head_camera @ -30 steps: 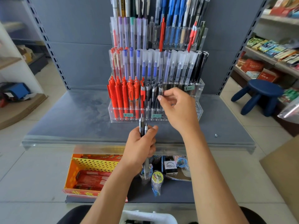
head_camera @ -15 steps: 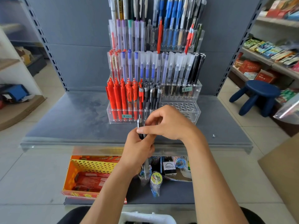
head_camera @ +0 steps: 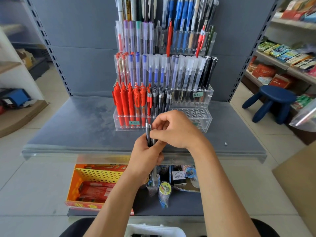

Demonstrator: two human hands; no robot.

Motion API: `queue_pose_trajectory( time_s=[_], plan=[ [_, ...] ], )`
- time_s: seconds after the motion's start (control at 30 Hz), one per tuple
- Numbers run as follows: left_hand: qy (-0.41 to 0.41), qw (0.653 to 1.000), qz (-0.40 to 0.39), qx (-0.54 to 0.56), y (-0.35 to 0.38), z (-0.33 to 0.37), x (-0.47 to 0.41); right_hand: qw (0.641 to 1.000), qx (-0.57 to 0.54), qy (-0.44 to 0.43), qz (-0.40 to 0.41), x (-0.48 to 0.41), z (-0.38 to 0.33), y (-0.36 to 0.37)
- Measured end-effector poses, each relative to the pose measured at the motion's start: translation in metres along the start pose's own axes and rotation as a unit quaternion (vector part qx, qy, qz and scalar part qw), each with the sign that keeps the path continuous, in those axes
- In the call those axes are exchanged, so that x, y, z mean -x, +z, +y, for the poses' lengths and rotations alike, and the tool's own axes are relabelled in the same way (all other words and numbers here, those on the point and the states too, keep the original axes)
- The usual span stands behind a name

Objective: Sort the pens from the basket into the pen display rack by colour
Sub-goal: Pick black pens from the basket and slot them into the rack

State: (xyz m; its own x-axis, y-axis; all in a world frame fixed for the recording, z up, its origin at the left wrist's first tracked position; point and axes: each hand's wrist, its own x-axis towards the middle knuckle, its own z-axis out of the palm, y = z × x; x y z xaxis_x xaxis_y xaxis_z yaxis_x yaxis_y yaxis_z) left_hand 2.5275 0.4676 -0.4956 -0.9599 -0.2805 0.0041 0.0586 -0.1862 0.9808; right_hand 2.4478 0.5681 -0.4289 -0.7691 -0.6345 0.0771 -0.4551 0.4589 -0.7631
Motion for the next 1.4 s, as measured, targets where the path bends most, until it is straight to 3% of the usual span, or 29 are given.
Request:
queue_pose_trajectory(
  time_s=[0.37,0.57,0.7,0.83,1.07,1.2,1.4],
  plan=[
    [-0.007,1.000,-0.002,0.010,-0.001,0.001,0.000,0.999,-0.048,0.003,-0.016,-0.002,0.005,0.001],
    [-0.013,1.000,0.001,0.011,-0.001,0.000,-0.002,0.995,-0.098,0.005,0.013,-0.004,0.008,0.003],
    [-0.019,1.000,-0.004,-0.002,-0.001,-0.003,-0.002,0.976,-0.195,-0.023,0.100,-0.006,0.006,-0.004],
    [-0.027,0.999,-0.008,-0.020,-0.003,-0.004,-0.002,0.934,-0.278,-0.054,0.219,-0.004,0.005,-0.022],
    [-0.043,0.999,-0.007,-0.022,-0.004,-0.005,-0.003,0.894,-0.146,-0.141,0.400,-0.007,0.013,-0.032],
    [-0.058,0.998,-0.006,-0.009,-0.005,-0.004,-0.004,0.876,-0.101,-0.167,0.440,-0.011,0.015,-0.027],
    [-0.060,0.998,-0.008,-0.009,-0.004,-0.002,-0.002,0.884,-0.112,-0.146,0.429,-0.017,0.019,-0.024]
  ],
)
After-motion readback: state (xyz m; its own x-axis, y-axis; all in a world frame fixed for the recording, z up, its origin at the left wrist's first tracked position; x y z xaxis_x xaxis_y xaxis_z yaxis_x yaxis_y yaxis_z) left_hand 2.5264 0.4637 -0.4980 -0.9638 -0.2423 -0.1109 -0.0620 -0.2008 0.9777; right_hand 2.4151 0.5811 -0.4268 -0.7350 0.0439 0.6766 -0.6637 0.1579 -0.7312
